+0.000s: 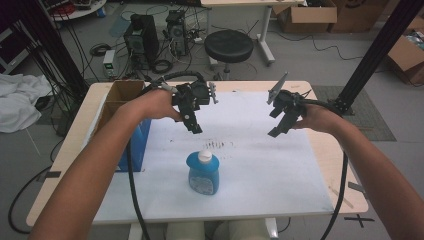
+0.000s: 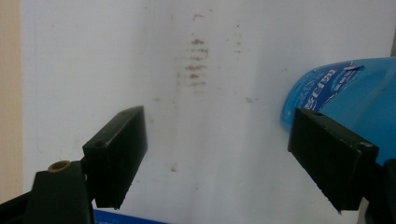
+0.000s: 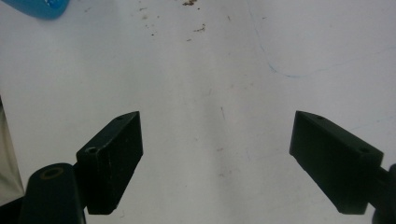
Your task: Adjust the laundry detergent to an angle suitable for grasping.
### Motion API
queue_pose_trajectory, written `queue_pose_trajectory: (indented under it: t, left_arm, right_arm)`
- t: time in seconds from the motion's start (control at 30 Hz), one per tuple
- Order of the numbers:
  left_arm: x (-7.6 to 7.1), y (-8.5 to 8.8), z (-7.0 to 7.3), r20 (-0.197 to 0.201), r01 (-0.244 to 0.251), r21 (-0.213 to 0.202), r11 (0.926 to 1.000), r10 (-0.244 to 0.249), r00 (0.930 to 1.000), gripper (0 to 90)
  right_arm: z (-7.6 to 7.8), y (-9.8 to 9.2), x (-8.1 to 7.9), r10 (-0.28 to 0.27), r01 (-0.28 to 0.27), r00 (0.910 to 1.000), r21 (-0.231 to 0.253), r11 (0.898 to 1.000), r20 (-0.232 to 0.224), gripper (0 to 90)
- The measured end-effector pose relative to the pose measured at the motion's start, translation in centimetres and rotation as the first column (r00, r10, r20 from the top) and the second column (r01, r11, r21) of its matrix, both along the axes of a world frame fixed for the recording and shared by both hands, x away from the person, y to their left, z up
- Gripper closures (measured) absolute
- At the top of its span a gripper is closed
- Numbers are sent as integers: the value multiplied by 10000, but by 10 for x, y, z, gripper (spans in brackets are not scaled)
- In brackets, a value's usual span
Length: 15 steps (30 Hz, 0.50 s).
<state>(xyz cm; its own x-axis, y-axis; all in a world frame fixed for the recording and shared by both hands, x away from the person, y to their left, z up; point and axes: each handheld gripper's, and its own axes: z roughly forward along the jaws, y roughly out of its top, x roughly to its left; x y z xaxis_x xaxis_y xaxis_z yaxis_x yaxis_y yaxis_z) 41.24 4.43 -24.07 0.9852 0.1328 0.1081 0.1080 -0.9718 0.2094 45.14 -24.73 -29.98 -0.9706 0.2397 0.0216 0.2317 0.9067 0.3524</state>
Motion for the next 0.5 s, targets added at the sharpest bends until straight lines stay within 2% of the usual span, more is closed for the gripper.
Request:
queue_pose_trajectory:
  t: [0.1,0.5]
  left_arm:
    - [0,1,0,23,-21,-26,10000,21,10000,204]
    - [-1,3,-2,56,3,-44,10000,-3,10000,205]
  right_arm:
    - [1,0,-2,-34,35,10000,246,9997,-39,177]
    - [-3,5,-32,49,-48,10000,439,9990,-23,176]
